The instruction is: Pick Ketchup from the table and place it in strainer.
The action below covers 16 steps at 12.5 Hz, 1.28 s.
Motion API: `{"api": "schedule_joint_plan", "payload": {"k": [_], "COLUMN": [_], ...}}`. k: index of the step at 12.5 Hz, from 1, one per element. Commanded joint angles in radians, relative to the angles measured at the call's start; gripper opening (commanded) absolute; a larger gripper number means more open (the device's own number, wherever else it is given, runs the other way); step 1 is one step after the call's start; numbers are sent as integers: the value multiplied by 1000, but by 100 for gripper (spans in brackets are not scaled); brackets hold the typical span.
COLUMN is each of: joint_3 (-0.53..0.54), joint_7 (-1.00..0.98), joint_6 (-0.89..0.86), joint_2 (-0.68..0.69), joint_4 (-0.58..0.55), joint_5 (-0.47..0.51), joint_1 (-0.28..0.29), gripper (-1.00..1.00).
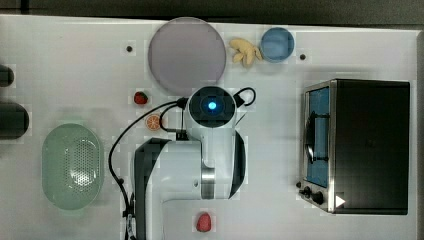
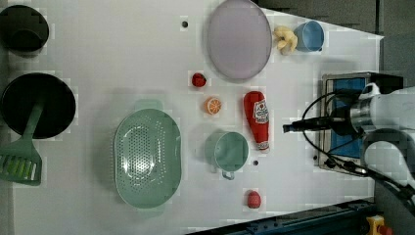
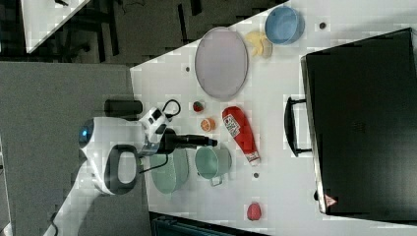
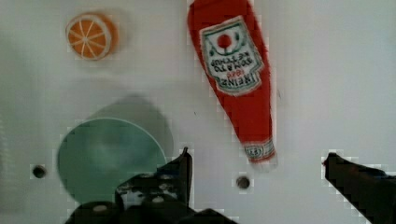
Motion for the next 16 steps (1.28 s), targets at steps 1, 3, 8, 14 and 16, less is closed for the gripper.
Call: {"api": "schedule_joint_plan", "payload": {"k": [1,3,8,14,16], "joint_3": [-13,-11,-16,-20,-25], "joint_7": [-224,-223,-216,-211,-211], "joint_6": [142,244,437,580,605], "joint_2": [-16,31,174,316,341], "joint_4": [-42,-85,-113,-116,-117], "joint_5": [-4,-7,-43,-43,-43], "joint_1": [-9,-7,-7,-7,-7], "gripper": [100,100,100,100,92]}}
